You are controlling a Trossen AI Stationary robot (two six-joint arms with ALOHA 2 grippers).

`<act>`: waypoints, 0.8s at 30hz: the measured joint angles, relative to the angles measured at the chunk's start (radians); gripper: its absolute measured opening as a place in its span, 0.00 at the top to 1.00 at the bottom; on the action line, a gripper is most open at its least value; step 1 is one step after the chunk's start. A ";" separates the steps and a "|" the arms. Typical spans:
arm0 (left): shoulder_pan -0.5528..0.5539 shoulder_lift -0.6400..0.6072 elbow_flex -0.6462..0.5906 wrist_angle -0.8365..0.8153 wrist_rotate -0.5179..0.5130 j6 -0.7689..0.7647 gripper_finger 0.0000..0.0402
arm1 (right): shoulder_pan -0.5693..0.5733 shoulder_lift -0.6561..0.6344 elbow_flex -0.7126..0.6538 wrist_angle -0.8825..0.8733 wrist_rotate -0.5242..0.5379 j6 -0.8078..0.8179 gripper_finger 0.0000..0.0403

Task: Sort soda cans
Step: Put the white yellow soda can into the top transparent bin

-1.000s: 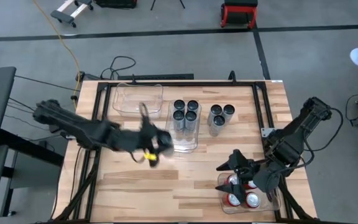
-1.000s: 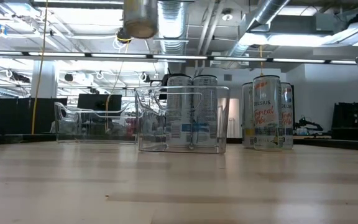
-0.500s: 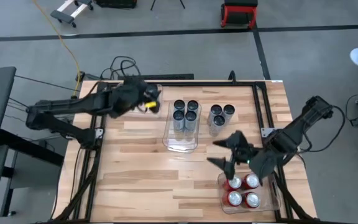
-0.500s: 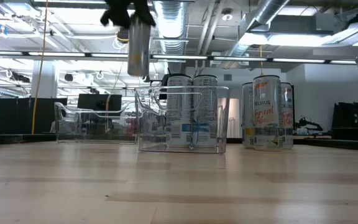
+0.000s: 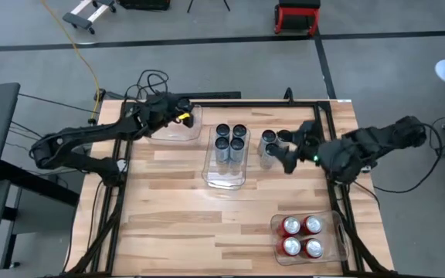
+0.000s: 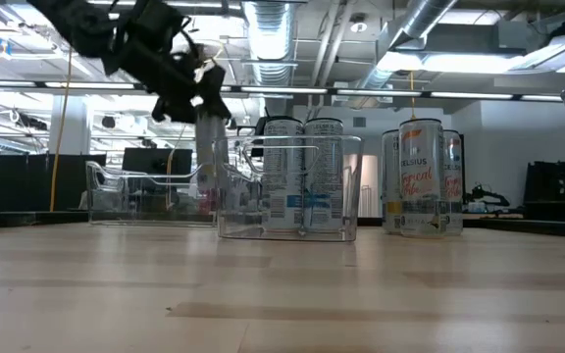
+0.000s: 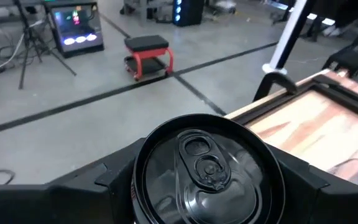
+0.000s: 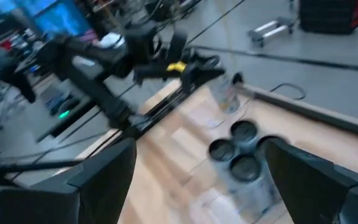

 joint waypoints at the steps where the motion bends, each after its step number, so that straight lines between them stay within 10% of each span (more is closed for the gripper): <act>1: 0.015 0.009 -0.022 0.046 0.025 0.008 0.38 | -0.024 -0.008 0.000 0.000 -0.001 -0.012 0.08; 24: 0.078 0.272 -0.153 0.466 0.146 0.146 0.34 | -0.253 -0.005 0.000 0.000 -0.165 -0.054 0.08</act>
